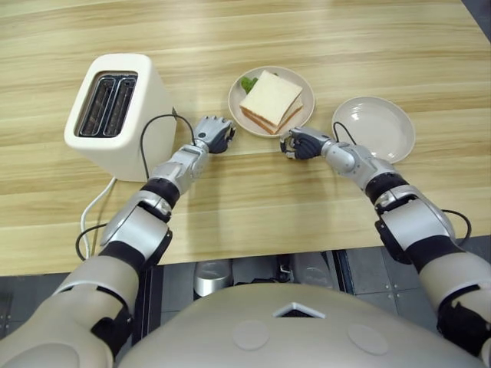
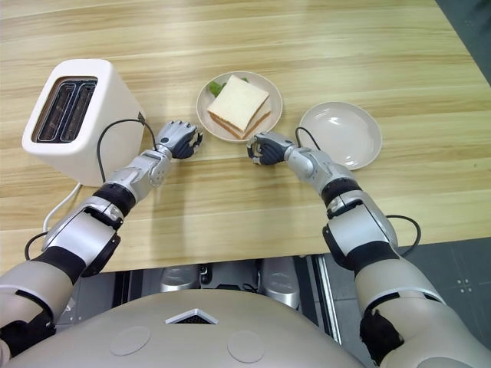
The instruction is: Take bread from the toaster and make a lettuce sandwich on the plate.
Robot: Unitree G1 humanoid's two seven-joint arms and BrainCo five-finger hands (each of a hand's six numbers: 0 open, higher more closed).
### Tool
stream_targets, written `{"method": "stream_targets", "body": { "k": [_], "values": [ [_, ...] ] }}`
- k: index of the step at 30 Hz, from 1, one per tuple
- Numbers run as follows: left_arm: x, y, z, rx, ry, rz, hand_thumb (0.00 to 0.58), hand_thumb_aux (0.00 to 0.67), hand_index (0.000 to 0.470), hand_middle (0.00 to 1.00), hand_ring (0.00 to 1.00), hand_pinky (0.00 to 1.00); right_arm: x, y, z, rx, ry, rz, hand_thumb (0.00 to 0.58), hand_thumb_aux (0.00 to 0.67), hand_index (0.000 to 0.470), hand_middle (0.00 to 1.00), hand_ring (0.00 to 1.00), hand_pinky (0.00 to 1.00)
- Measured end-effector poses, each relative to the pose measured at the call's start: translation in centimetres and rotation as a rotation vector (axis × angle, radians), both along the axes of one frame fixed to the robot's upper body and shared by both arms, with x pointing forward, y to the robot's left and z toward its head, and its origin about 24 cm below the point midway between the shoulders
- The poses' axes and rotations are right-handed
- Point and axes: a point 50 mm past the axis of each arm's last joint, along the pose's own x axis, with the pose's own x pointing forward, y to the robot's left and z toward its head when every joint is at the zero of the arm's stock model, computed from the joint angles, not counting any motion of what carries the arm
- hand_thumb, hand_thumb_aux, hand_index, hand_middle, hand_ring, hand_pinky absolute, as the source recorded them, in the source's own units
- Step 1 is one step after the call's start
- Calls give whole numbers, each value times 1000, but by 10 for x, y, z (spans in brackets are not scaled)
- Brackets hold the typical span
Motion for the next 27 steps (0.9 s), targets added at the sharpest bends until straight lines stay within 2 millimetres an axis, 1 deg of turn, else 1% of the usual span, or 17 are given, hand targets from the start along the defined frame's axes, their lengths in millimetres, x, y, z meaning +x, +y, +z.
{"method": "stream_targets", "body": {
  "k": [1,2,3,4,5,7,11,12,13,14,16,18,22,24,27],
  "values": [
    [0,-1,1,-26,-7,1,576,615,422,1000,1000,1000,0,-1,1,23,-4,-8,462,368,253,255,255,255],
    [0,-1,2,-53,-14,4,576,615,422,1000,1000,1000,0,-1,2,43,-9,-10,462,368,253,255,255,255],
    [-1,-1,3,-102,-22,15,83,50,34,808,808,808,-1,-1,3,67,-21,-6,0,0,0,0,0,0],
    [-3,0,5,-158,-35,15,0,0,0,141,141,141,-4,-2,3,91,-35,5,0,0,0,0,0,0],
    [-7,1,9,-233,-54,16,0,0,0,0,0,0,-9,-3,2,122,-50,21,0,0,0,0,0,0],
    [-16,4,16,-357,-87,27,0,0,0,0,0,0,-17,-6,1,183,-65,40,0,0,0,0,0,0],
    [-45,6,38,-660,-136,34,0,0,0,0,0,0,-42,-13,4,390,-124,67,0,0,0,0,0,0],
    [-52,2,43,-760,-118,41,0,0,0,0,0,0,-48,-11,5,441,-137,72,0,0,0,0,0,0],
    [-60,-1,52,-888,-114,51,0,0,0,0,0,0,-57,-7,8,535,-168,63,0,0,0,0,0,0],
    [-65,-5,56,-970,-107,50,0,0,0,0,0,0,-62,-5,9,599,-182,50,0,0,0,0,0,0],
    [-77,-15,67,-1129,-80,33,0,0,0,0,0,0,-72,5,19,809,-227,-16,0,0,0,0,0,0],
    [-86,-17,73,-1201,-79,34,0,0,0,0,0,0,-75,3,33,972,-263,-100,0,0,0,0,0,0],
    [-99,-7,74,-1311,-97,110,0,0,0,0,0,0,-78,-14,51,1132,-344,-247,0,0,0,0,0,0],
    [-104,-3,74,-1352,-109,143,0,0,0,0,0,0,-80,-18,54,1156,-363,-287,0,0,0,0,0,0],
    [-112,0,78,-1395,-141,162,0,0,0,0,0,0,-82,-15,58,1181,-377,-301,0,0,0,0,0,0]
  ]
}}
